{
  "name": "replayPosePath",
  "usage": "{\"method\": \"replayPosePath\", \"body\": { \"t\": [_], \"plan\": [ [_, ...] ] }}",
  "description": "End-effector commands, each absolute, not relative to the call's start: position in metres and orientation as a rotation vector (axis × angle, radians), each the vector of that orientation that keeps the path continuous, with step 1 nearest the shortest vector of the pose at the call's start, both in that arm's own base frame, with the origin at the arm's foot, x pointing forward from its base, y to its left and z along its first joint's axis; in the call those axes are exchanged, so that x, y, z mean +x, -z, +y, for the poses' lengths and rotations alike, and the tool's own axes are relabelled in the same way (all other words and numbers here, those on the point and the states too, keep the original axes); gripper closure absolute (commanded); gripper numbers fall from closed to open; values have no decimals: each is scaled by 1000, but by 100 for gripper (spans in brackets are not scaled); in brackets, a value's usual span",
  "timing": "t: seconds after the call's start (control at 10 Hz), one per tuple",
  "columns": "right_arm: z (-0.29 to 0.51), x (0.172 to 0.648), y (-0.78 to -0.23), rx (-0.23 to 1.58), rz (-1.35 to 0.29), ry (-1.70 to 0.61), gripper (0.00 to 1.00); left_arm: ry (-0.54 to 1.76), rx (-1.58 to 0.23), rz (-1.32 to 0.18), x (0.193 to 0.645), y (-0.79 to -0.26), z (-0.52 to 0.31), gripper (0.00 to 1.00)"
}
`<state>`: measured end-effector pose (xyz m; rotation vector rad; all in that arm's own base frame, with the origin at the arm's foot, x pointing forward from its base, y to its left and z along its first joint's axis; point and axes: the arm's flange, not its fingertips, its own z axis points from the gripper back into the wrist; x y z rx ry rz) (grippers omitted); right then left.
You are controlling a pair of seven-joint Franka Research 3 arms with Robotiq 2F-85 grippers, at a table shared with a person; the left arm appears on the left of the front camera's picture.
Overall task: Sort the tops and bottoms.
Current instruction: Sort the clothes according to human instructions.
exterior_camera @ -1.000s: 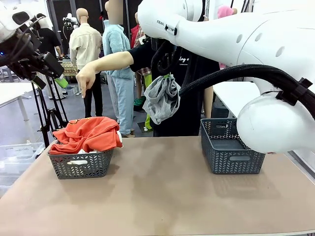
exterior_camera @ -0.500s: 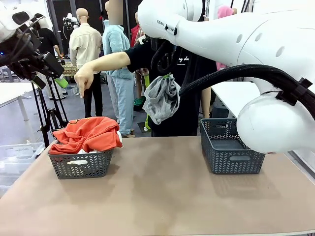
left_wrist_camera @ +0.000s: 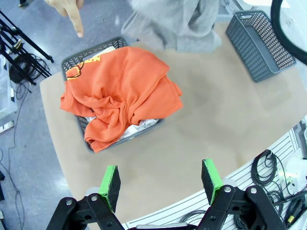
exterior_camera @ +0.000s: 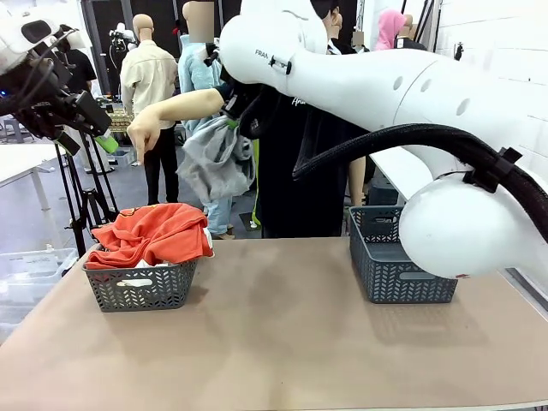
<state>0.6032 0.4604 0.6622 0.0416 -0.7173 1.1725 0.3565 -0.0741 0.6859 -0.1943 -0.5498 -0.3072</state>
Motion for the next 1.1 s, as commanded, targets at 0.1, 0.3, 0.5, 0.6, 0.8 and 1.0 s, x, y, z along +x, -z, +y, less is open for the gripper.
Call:
{"method": "replayPosePath", "body": {
  "t": [0.1, 0.3, 0.5, 0.6, 0.8, 1.0],
  "plan": [
    [445, 606, -674, -9, -711, -1107, 100, 302, -200, -544, 354, -686, -73, 12],
    [445, 606, -674, -9, -711, -1107, 100, 302, -200, -544, 354, -686, -73, 12],
    [471, 621, -656, 80, -772, -1179, 100, 302, -200, -544, 354, -686, -73, 12],
    [493, 627, -650, 128, -852, -1184, 100, 302, -200, -544, 354, -686, -73, 12],
    [534, 637, -644, 202, -874, -1236, 100, 302, -200, -544, 354, -686, -73, 12],
    [568, 639, -640, 304, -880, -1311, 100, 302, -200, -544, 354, -686, -73, 12]
  ]
}}
